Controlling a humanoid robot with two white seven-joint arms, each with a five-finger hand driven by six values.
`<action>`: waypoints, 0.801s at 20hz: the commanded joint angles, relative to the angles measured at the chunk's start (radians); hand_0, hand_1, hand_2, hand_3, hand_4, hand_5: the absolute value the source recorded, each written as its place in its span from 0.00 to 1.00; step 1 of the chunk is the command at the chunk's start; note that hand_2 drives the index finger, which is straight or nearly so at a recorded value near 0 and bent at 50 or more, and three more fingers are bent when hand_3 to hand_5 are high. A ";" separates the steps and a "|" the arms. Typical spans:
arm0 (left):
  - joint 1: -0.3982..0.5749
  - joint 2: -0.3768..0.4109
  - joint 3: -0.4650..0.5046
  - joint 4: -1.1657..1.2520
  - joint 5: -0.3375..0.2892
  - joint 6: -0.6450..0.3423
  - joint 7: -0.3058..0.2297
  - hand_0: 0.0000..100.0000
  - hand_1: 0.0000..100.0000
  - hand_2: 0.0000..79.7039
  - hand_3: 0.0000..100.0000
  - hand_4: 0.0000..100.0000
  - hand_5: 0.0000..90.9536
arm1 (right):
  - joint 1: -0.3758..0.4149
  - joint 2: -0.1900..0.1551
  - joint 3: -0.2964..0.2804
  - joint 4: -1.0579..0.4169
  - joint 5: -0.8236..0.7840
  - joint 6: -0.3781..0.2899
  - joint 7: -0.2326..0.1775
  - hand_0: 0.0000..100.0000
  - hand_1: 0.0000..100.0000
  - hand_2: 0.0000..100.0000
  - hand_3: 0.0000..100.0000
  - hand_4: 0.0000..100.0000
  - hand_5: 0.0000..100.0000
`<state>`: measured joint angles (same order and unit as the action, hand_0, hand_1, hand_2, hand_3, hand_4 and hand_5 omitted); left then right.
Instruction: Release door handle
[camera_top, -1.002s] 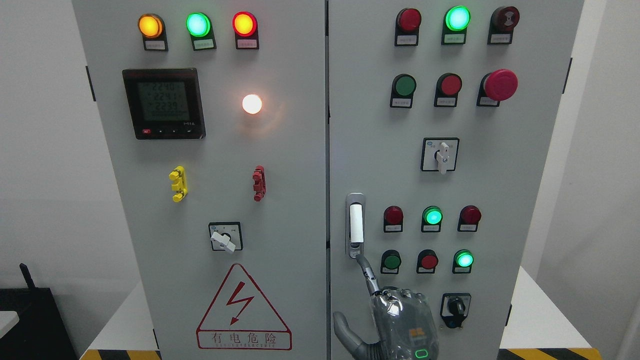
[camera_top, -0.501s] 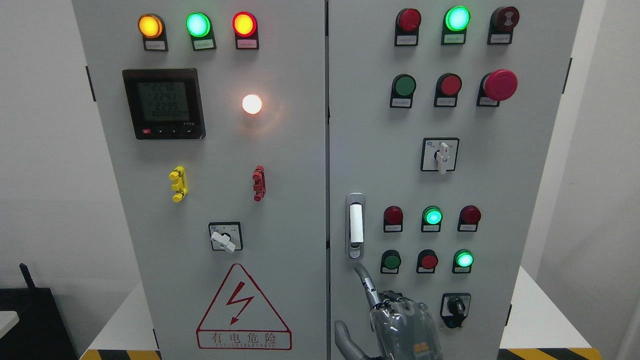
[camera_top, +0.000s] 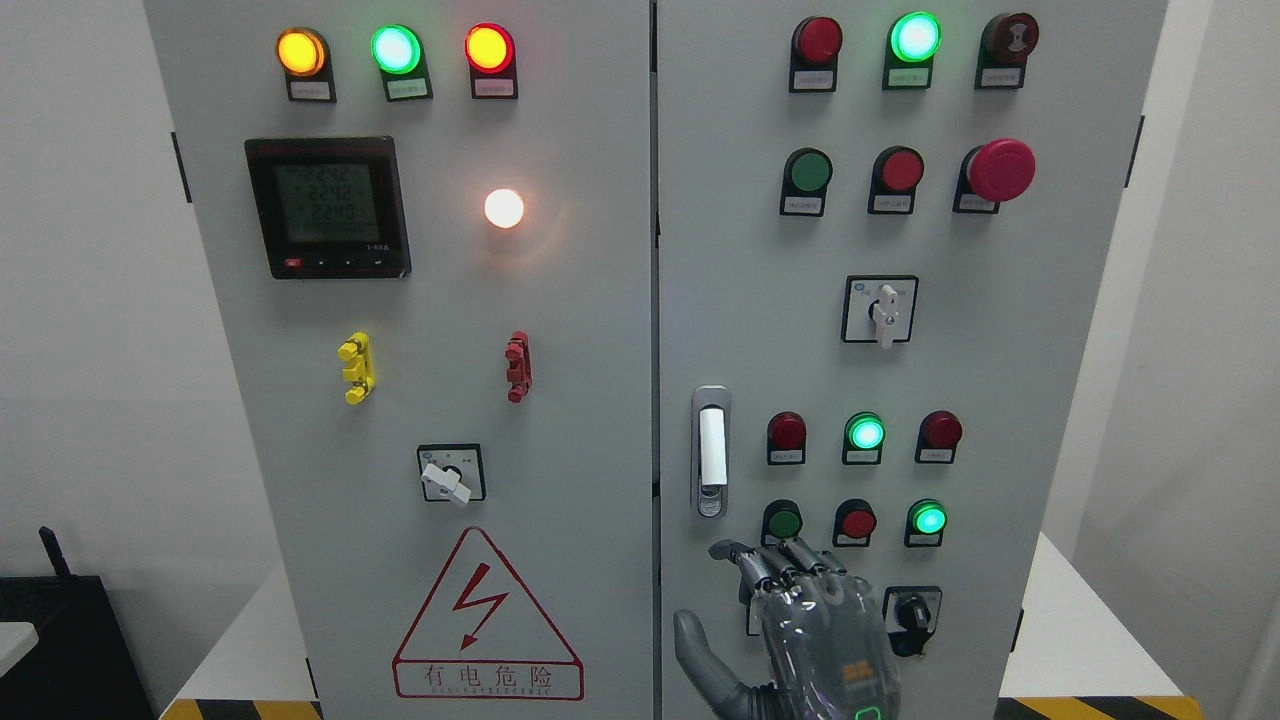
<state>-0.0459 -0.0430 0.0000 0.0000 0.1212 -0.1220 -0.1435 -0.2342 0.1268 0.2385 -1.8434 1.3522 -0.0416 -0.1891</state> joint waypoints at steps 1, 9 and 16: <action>0.000 0.000 0.011 0.017 0.000 -0.001 0.001 0.12 0.39 0.00 0.00 0.00 0.00 | -0.020 0.001 -0.016 -0.010 0.013 0.034 0.011 0.37 0.00 0.84 0.99 0.78 0.74; 0.001 0.000 0.011 0.017 0.000 0.001 0.001 0.12 0.39 0.00 0.00 0.00 0.00 | -0.036 0.005 -0.013 -0.007 0.071 0.072 0.074 0.35 0.00 0.98 1.00 0.91 0.91; 0.001 0.000 0.011 0.017 0.000 0.001 0.001 0.12 0.39 0.00 0.00 0.00 0.00 | -0.070 0.007 -0.013 0.018 0.140 0.106 0.112 0.32 0.00 0.99 1.00 0.97 0.92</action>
<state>-0.0453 -0.0430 0.0000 0.0000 0.1212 -0.1221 -0.1435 -0.2846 0.1301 0.2279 -1.8413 1.4395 0.0466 -0.1013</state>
